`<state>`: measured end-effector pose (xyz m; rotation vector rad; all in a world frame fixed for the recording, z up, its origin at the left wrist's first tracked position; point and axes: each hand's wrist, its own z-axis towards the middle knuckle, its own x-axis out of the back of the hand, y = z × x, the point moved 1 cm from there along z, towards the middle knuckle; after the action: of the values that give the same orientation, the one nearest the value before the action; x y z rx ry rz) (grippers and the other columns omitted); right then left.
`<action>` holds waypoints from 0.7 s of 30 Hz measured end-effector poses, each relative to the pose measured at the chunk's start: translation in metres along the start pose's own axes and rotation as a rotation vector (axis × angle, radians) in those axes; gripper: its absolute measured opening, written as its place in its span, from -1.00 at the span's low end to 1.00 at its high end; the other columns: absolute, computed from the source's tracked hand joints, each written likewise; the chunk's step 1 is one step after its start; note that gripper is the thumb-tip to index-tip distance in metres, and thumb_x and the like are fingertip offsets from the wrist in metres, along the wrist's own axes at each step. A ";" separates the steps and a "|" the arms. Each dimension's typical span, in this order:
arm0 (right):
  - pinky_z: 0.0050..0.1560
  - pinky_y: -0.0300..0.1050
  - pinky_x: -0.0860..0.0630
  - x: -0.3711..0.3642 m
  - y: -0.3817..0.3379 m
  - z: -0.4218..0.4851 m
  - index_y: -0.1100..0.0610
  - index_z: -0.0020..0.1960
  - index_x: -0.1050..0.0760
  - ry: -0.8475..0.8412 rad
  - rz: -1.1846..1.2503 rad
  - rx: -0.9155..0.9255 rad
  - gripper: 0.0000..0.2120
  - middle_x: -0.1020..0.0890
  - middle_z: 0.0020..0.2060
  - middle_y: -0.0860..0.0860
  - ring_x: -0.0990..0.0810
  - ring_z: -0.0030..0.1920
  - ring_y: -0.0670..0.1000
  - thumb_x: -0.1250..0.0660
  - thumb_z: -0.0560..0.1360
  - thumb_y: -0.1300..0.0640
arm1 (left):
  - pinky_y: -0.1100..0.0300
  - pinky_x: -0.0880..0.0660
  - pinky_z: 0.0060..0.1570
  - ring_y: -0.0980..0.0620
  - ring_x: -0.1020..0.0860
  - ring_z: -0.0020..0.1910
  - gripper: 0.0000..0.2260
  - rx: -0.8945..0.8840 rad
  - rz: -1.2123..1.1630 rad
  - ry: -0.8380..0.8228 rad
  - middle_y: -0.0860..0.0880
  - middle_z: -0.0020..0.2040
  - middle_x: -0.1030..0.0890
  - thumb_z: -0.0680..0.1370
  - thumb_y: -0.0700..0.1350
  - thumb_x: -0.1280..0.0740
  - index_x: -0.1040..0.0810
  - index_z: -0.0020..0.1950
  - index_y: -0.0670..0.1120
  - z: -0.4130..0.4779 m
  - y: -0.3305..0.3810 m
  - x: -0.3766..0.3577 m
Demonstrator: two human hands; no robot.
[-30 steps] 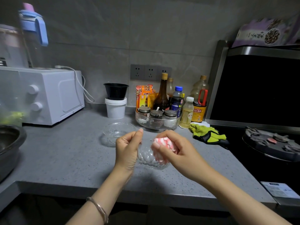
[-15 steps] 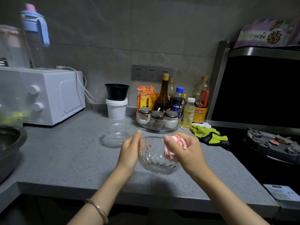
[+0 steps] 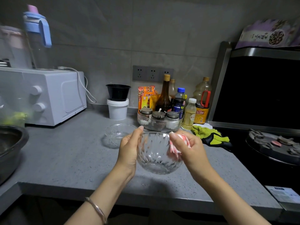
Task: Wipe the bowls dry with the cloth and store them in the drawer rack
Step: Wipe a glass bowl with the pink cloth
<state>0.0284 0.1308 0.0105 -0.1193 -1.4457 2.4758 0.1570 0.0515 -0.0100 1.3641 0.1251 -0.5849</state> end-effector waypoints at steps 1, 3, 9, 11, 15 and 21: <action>-0.44 -0.30 -0.46 0.000 -0.001 0.001 0.04 -0.46 -0.48 0.001 -0.004 -0.010 -0.69 -0.52 -0.55 -0.01 -0.50 -0.53 -0.10 -0.38 0.28 -0.16 | 0.28 -0.56 -0.28 0.08 -0.62 -0.38 -0.55 -0.037 0.081 -0.039 -0.03 -0.40 -0.64 0.60 -0.03 -0.22 -0.61 -0.47 -0.08 0.001 0.001 0.002; -0.46 -0.24 -0.49 0.002 -0.003 0.003 0.10 -0.41 -0.50 0.005 -0.028 -0.012 -0.67 -0.53 -0.51 0.06 -0.53 -0.49 0.00 -0.46 0.33 -0.11 | 0.26 -0.47 -0.22 0.04 -0.53 -0.39 -0.52 -0.182 0.309 -0.143 -0.05 -0.44 -0.53 0.57 0.12 -0.16 -0.50 -0.46 -0.12 -0.002 0.008 0.001; -0.42 -0.19 -0.51 -0.003 -0.010 0.003 0.12 -0.36 -0.51 -0.074 -0.053 0.016 -0.75 -0.56 -0.49 0.02 -0.56 -0.44 0.03 -0.42 0.43 0.04 | -0.02 -0.40 -0.27 -0.19 -0.42 -0.36 -0.26 -0.268 0.288 -0.231 -0.43 -0.36 -0.42 0.37 0.30 -0.39 -0.41 -0.25 -0.46 -0.008 0.014 -0.005; -0.39 -0.19 -0.51 -0.003 -0.010 0.004 0.08 -0.37 -0.52 -0.076 -0.064 0.011 -0.76 -0.56 -0.49 0.00 -0.55 -0.44 0.00 -0.41 0.41 0.00 | 0.00 -0.47 -0.23 -0.17 -0.50 -0.33 -0.35 -0.146 0.160 -0.146 -0.35 -0.34 -0.52 0.36 0.25 -0.43 -0.47 -0.28 -0.41 -0.010 0.013 -0.006; -0.49 -0.39 -0.38 0.002 -0.010 0.002 0.10 -0.41 -0.45 -0.042 -0.009 -0.051 -0.67 -0.52 -0.52 -0.05 -0.47 -0.53 -0.14 -0.38 0.30 -0.14 | 0.10 -0.62 -0.18 -0.07 -0.68 -0.23 -0.73 0.030 -0.028 -0.097 -0.11 -0.24 -0.69 0.44 0.07 -0.33 -0.69 -0.34 -0.05 -0.010 0.006 -0.003; -0.50 -0.35 -0.42 0.005 -0.014 0.000 0.08 -0.44 -0.47 -0.025 0.016 -0.077 -0.72 -0.53 -0.57 -0.01 -0.49 -0.57 -0.12 -0.39 0.38 -0.01 | 0.13 -0.50 -0.20 -0.17 -0.58 -0.31 -0.47 -0.174 0.302 -0.235 -0.27 -0.30 -0.60 0.52 0.22 -0.23 -0.55 -0.27 -0.26 -0.008 0.013 -0.001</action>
<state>0.0257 0.1383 0.0232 -0.1165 -1.5572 2.4431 0.1645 0.0608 -0.0001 1.1096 -0.2129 -0.4638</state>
